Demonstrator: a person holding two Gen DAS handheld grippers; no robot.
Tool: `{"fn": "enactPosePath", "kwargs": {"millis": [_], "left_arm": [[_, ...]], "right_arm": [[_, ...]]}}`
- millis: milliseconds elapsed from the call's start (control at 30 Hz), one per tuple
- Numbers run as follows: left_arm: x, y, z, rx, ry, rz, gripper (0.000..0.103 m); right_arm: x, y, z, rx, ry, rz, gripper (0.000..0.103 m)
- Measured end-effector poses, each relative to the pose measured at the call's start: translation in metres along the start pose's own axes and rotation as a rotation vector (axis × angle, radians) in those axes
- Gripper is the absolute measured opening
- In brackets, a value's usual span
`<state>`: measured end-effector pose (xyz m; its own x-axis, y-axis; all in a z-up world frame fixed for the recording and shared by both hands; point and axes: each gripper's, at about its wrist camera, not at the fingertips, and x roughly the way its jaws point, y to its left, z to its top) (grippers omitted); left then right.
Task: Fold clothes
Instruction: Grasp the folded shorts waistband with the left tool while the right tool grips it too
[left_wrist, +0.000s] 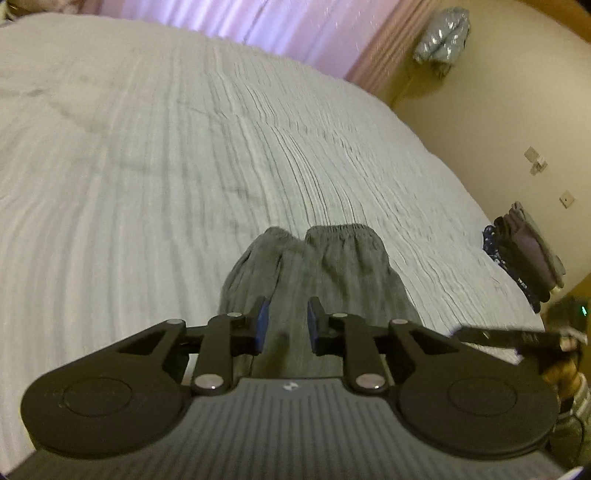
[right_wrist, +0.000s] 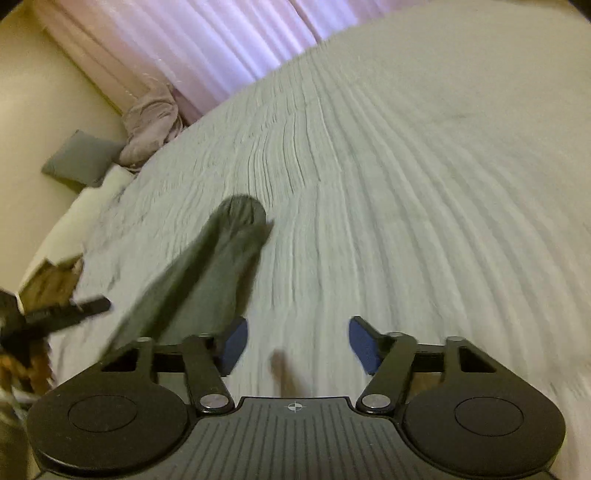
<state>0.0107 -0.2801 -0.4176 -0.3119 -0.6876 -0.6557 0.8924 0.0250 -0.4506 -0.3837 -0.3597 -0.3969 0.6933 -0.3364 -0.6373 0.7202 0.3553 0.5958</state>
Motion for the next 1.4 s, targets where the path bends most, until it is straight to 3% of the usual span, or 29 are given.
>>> {"fn": "enactPosePath", "kwargs": {"millis": [200, 267, 300, 333, 367, 433, 533, 700, 733, 833, 1400], "left_arm": [[0.068, 0.003, 0.029, -0.014, 0.100, -0.023, 0.023], [0.084, 0.006, 0.029, -0.031, 0.132, -0.025, 0.021], [0.089, 0.007, 0.029, -0.035, 0.138, -0.032, 0.019], [0.092, 0.008, 0.028, -0.037, 0.141, -0.041, 0.003], [0.090, 0.006, 0.028, -0.021, 0.122, -0.042, 0.001], [0.083, 0.001, 0.028, 0.021, 0.069, -0.042, 0.001], [0.061, -0.006, 0.025, 0.093, -0.015, -0.021, 0.001], [0.054, 0.003, 0.013, 0.111, -0.050, 0.052, 0.001], [0.060, 0.007, 0.009, 0.101, -0.023, 0.073, 0.002], [0.072, 0.011, 0.001, 0.075, 0.016, 0.099, 0.002], [0.059, -0.003, 0.008, 0.136, -0.038, 0.090, 0.001]], "right_arm": [[0.077, -0.006, 0.050, 0.150, 0.057, 0.140, 0.057], [0.092, -0.013, 0.059, 0.201, 0.070, 0.164, 0.042], [0.099, -0.017, 0.063, 0.224, 0.078, 0.177, 0.041], [0.105, -0.021, 0.066, 0.246, 0.086, 0.190, 0.035], [0.108, -0.023, 0.069, 0.256, 0.093, 0.197, 0.025], [0.111, -0.026, 0.072, 0.255, 0.099, 0.201, 0.020], [0.107, -0.014, 0.073, 0.170, 0.055, 0.188, 0.019], [0.110, 0.016, 0.063, -0.032, -0.015, 0.104, 0.019], [0.112, 0.019, 0.060, -0.055, -0.019, 0.075, 0.019], [0.123, 0.018, 0.054, -0.057, 0.010, 0.020, 0.019], [0.119, 0.024, 0.057, -0.093, 0.011, -0.003, 0.019]]}}
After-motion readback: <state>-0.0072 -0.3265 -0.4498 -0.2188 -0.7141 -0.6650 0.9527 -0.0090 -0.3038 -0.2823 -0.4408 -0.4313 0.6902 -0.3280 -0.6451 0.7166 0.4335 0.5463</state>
